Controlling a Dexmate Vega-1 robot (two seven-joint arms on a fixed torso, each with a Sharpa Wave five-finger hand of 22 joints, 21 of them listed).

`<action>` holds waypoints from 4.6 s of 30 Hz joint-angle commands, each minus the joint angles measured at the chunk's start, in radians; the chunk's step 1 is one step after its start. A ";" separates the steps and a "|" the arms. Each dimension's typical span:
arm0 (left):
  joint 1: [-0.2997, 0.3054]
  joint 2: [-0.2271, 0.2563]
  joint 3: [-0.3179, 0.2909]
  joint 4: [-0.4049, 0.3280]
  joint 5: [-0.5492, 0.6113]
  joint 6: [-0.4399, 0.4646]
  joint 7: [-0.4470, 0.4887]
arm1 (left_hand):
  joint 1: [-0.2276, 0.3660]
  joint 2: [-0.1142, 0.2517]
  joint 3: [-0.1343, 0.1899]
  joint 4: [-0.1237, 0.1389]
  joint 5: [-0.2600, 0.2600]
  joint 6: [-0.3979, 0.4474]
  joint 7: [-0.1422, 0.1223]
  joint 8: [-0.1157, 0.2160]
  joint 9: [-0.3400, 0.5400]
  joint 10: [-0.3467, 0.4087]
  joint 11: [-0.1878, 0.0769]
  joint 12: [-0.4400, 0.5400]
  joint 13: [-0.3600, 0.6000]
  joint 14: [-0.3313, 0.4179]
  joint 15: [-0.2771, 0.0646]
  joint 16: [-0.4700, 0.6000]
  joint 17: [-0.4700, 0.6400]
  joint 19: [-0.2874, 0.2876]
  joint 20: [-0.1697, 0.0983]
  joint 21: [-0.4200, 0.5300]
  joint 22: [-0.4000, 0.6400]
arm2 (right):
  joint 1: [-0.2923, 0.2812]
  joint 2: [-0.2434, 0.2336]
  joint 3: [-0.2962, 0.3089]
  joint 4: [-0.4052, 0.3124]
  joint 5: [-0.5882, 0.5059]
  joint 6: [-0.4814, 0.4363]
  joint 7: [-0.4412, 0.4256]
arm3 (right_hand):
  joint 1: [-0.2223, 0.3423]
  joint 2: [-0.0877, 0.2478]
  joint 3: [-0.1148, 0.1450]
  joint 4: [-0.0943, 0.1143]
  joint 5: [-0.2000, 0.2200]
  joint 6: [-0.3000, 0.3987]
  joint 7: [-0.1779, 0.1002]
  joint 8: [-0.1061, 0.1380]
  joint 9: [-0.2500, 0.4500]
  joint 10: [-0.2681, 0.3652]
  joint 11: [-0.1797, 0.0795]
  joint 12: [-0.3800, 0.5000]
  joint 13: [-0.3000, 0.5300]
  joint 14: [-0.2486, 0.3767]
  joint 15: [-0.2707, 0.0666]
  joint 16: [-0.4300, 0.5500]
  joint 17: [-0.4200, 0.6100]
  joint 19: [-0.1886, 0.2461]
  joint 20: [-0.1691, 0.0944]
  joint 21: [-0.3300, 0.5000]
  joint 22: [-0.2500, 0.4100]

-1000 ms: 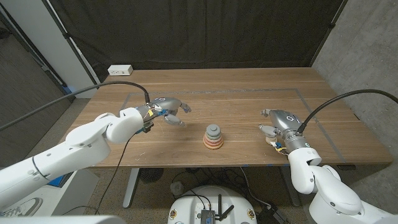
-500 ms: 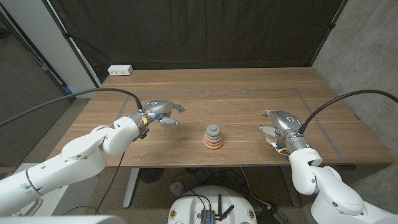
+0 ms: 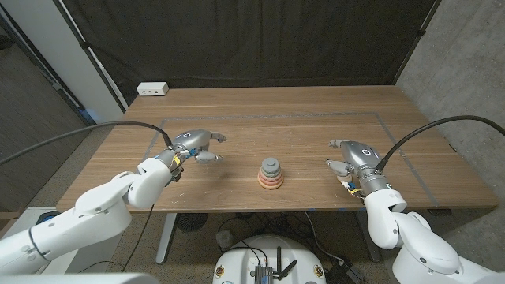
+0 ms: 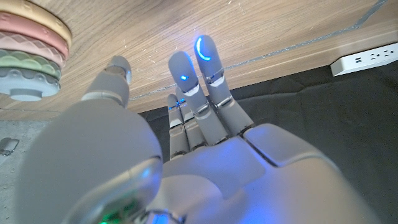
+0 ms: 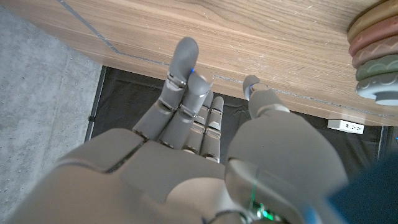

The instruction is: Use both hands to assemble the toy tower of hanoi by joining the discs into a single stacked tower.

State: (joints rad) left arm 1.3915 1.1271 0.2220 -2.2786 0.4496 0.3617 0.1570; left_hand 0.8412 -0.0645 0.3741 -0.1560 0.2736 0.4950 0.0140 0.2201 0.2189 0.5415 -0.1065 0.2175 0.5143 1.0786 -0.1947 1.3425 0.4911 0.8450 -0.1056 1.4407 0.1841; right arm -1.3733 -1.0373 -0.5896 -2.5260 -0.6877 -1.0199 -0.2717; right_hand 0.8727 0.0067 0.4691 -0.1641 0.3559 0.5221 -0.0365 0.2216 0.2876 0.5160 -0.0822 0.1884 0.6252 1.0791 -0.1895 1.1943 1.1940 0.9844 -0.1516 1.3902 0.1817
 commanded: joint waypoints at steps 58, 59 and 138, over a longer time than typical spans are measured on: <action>0.049 -0.069 -0.051 0.060 -0.147 -0.083 0.075 | -0.040 0.036 0.014 0.007 -0.001 0.041 -0.004 -0.003 0.002 0.023 0.004 0.003 -0.005 -0.007 -0.024 0.001 0.011 0.000 -0.099 -0.026 -0.002 | 0.202 -0.127 -0.187 -0.041 0.087 -0.277 0.166 | 0.021 -0.061 -0.049 -0.004 -0.023 -0.103 0.007 -0.021 0.002 -0.111 0.015 -0.003 -0.027 -0.075 -0.030 -0.069 -0.073 -0.074 -0.063 -0.002 0.006; 0.048 -0.068 -0.050 0.059 -0.148 -0.083 0.072 | -0.040 0.037 0.014 0.007 -0.001 0.042 -0.004 -0.002 0.002 0.024 0.001 0.003 -0.005 -0.006 -0.024 0.002 0.012 0.000 -0.099 -0.026 -0.002 | 0.208 -0.128 -0.192 -0.041 0.092 -0.282 0.166 | 0.021 -0.062 -0.053 -0.003 -0.024 -0.112 0.010 -0.023 0.001 -0.113 0.014 -0.001 -0.028 -0.081 -0.030 -0.076 -0.082 -0.075 -0.062 -0.001 0.006; 0.001 -0.044 -0.039 0.103 -0.204 -0.151 0.042 | -0.062 0.087 0.061 -0.004 -0.009 0.086 0.003 -0.007 0.008 0.063 0.007 0.008 0.009 -0.017 -0.025 0.002 0.027 0.007 -0.099 -0.046 0.000 | 0.370 0.016 -0.347 0.139 0.015 -0.376 0.355 | 0.048 -0.029 -0.100 0.009 -0.046 -0.089 0.016 0.010 -0.021 -0.046 0.003 0.027 -0.059 -0.023 -0.031 -0.055 -0.063 -0.062 -0.062 0.034 0.003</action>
State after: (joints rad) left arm 1.4029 1.0821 0.1781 -2.1888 0.2577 0.2216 0.2039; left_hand 0.7795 0.0082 0.4266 -0.1588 0.2659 0.5729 0.0183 0.2128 0.2208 0.5937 -0.0955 0.2235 0.5168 1.0681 -0.1840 1.3425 0.5171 0.8454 -0.1053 1.3979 0.1817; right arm -1.0115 -1.0277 -0.9338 -2.4003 -0.6787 -1.3960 0.0669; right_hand 0.9112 -0.0285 0.3722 -0.1559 0.3135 0.4219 -0.0215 0.2258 0.2644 0.4631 -0.0787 0.2119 0.5636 1.0564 -0.1770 1.1404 1.1323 0.9169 -0.1266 1.4173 0.1812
